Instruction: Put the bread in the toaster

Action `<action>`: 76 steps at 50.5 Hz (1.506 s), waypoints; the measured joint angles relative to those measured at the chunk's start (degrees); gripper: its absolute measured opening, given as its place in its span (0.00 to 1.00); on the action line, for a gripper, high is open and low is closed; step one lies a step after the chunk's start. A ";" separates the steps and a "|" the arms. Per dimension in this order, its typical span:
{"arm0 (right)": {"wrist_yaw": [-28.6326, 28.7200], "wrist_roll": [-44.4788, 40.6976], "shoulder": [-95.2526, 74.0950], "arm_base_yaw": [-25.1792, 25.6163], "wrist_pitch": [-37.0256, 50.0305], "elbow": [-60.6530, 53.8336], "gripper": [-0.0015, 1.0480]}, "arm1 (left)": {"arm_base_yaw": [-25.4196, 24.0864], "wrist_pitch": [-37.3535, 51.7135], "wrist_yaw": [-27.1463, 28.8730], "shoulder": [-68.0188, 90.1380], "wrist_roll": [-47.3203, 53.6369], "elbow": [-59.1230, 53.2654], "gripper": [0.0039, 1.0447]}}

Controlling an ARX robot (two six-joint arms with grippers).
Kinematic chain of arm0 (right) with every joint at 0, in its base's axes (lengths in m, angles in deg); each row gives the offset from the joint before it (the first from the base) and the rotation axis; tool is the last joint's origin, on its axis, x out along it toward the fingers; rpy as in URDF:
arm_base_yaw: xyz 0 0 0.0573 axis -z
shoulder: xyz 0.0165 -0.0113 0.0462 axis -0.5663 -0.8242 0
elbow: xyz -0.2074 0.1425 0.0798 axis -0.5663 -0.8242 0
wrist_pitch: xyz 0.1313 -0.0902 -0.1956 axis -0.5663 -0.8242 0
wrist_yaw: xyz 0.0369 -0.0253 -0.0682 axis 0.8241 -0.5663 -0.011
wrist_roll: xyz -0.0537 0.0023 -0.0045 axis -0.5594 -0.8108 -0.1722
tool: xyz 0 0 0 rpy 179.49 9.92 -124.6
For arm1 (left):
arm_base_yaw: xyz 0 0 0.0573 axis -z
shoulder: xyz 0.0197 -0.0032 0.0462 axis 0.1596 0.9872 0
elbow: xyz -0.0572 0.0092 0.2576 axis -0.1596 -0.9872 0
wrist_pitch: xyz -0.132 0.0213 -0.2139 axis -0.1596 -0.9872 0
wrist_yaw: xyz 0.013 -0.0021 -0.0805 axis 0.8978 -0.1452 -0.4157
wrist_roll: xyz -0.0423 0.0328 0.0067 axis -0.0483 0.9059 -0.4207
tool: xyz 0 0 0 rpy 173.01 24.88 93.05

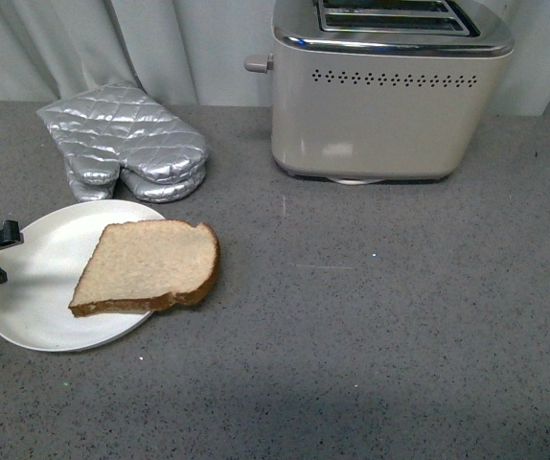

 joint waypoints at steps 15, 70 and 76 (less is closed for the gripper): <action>0.02 0.00 0.00 0.00 0.00 0.00 0.91 | 8.20 -3.32 -0.96 -7.39 -9.09 -1.77 0.03; 0.00 0.00 0.00 0.00 0.00 0.00 0.91 | 42.23 -4.02 10.29 6.64 -38.23 18.58 0.46; 0.00 0.00 0.00 0.00 0.00 0.00 0.91 | 42.58 4.33 22.99 -4.15 -28.63 10.19 0.70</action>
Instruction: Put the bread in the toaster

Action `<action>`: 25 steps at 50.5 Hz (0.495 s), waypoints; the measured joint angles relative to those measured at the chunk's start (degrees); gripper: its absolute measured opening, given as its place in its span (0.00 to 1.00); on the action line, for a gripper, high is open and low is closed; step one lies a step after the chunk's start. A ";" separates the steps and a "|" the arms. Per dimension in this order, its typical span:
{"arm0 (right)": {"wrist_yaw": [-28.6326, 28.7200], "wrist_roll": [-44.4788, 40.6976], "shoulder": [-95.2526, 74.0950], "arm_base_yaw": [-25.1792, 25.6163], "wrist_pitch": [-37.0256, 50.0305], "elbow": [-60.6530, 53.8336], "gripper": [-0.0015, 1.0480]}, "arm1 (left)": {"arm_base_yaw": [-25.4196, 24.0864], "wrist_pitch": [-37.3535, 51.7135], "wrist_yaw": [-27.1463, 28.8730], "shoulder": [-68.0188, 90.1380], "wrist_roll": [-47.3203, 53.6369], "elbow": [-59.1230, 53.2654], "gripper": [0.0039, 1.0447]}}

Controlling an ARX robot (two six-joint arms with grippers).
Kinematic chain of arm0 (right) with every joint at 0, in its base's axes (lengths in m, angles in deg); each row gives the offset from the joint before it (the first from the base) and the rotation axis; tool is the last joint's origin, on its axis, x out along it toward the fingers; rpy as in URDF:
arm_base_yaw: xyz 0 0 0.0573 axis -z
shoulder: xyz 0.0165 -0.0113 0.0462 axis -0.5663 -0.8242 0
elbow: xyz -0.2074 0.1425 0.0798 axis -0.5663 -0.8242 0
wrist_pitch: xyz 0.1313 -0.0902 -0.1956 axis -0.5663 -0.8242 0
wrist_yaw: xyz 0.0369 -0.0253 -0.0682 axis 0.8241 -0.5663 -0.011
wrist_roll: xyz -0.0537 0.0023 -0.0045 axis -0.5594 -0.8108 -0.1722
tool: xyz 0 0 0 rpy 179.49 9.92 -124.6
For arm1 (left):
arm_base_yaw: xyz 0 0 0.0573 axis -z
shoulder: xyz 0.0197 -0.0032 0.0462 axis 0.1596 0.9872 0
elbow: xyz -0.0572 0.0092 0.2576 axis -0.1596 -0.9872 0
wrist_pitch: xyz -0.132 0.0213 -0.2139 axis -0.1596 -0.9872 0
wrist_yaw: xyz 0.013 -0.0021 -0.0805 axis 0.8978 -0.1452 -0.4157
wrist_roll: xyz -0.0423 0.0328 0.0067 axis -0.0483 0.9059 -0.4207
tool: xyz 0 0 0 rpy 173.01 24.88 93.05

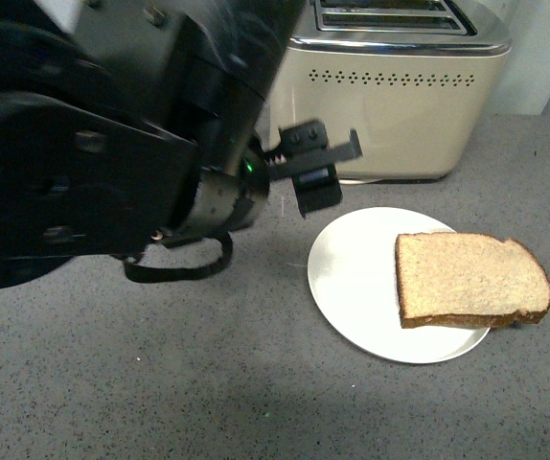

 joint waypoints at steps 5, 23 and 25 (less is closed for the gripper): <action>0.00 0.00 0.00 0.00 0.00 0.00 0.91 | 0.07 8.24 7.28 -9.14 8.50 -8.50 0.89; 0.00 0.00 0.00 0.00 0.00 0.00 0.91 | -4.15 22.77 16.85 -35.08 18.49 -33.83 0.93; 0.00 0.00 0.00 0.00 0.00 0.00 0.91 | -5.31 28.33 13.62 -36.85 21.86 -37.18 0.87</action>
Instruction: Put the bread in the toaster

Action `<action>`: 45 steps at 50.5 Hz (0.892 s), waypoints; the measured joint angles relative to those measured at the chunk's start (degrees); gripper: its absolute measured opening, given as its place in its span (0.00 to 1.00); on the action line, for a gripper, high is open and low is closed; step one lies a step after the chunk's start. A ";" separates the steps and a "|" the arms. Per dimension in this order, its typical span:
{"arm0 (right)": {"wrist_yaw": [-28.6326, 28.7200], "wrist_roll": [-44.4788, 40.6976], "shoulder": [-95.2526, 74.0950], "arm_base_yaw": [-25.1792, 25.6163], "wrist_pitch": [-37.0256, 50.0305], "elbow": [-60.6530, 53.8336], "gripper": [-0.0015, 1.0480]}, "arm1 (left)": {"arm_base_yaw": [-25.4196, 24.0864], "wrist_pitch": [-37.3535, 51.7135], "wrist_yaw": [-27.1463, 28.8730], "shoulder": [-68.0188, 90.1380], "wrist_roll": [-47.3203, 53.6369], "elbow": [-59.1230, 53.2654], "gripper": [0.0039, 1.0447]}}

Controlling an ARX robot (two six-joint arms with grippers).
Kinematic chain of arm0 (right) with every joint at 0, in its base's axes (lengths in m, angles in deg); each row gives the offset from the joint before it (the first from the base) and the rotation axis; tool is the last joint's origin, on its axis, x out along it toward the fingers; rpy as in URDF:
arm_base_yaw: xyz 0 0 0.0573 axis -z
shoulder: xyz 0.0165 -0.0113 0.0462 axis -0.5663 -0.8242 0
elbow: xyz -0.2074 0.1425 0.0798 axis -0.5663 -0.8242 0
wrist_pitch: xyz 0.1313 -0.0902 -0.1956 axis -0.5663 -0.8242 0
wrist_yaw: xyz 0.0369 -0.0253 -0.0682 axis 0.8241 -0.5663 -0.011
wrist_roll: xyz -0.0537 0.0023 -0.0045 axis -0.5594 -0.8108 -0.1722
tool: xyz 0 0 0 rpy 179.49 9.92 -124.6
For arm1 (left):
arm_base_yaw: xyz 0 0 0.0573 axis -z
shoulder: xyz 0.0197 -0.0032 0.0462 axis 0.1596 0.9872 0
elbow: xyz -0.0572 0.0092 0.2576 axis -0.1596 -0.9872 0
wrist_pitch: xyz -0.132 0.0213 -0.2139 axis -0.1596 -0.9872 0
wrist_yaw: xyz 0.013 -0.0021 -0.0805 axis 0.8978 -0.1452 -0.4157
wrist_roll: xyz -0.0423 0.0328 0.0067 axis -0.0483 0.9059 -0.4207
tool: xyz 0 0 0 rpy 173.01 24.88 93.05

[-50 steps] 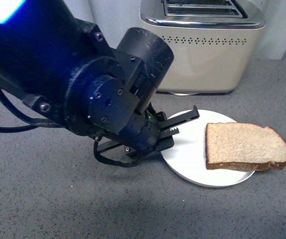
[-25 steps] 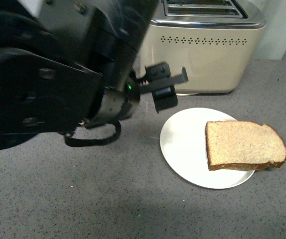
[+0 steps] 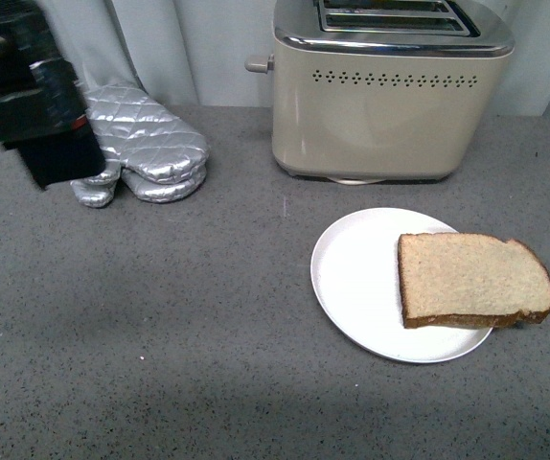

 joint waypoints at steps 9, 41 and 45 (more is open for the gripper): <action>-0.07 0.00 -0.02 0.00 0.00 0.00 0.91 | -7.65 4.57 -8.66 -13.68 10.64 -9.70 0.57; 0.00 0.00 0.00 0.00 0.00 0.00 0.91 | -25.62 -23.76 -27.71 -47.71 13.60 -13.33 0.03; 0.00 0.00 0.00 0.00 0.00 0.00 0.91 | -27.26 -25.55 -27.78 -49.66 13.55 -13.33 0.03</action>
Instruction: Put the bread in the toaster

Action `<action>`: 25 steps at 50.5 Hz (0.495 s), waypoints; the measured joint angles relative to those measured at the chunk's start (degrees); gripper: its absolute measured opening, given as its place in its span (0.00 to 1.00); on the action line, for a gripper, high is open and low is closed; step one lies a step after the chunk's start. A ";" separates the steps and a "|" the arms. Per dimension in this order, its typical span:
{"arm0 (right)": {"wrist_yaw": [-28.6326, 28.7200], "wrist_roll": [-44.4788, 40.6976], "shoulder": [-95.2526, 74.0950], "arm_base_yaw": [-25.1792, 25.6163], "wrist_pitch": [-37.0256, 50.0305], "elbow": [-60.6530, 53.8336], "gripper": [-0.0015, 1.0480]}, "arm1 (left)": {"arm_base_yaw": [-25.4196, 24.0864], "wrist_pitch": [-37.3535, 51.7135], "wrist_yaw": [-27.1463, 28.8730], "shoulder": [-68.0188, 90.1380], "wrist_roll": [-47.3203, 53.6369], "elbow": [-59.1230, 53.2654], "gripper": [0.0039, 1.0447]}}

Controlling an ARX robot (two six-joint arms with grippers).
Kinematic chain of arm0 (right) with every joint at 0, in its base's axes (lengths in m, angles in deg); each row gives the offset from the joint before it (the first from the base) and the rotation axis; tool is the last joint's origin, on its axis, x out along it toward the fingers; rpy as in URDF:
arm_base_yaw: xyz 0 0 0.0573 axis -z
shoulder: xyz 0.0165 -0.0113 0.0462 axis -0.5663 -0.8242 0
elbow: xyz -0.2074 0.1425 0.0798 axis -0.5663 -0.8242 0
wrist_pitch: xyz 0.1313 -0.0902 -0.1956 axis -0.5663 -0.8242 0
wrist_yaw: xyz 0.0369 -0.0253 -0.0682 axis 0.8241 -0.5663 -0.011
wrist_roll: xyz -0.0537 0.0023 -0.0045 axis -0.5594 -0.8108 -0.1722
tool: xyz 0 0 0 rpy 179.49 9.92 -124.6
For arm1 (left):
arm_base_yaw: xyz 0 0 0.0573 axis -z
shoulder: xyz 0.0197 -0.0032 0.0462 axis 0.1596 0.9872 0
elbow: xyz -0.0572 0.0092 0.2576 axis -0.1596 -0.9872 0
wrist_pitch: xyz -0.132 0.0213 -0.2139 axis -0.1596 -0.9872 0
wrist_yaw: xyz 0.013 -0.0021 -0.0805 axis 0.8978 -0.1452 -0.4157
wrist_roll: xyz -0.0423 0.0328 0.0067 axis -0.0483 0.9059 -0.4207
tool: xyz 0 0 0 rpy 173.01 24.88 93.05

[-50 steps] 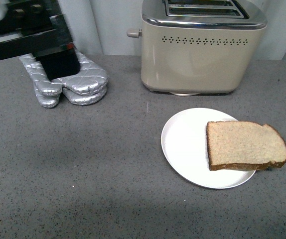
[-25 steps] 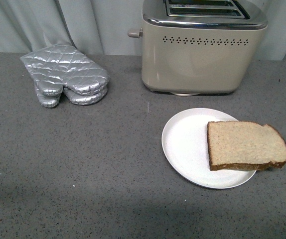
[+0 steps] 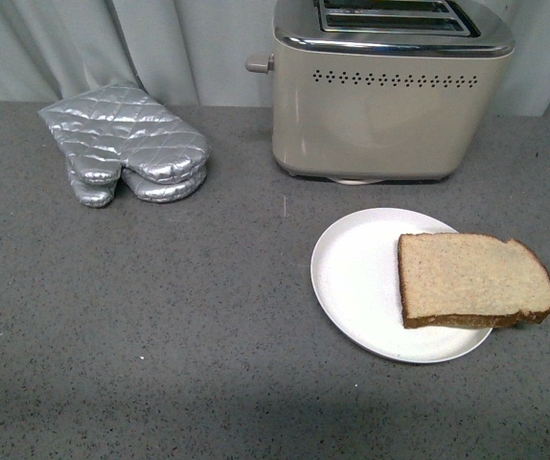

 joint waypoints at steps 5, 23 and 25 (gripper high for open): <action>0.02 0.00 0.00 0.00 0.00 0.00 0.91 | -0.35 -2.40 -0.48 -2.62 0.02 0.00 0.03; 0.00 0.00 0.00 0.00 0.00 0.00 0.91 | -0.42 -10.54 -0.52 -10.86 0.02 0.00 0.03; 0.00 0.00 0.00 0.00 0.00 0.00 0.91 | -0.39 -11.41 -0.52 -11.74 0.04 0.00 0.03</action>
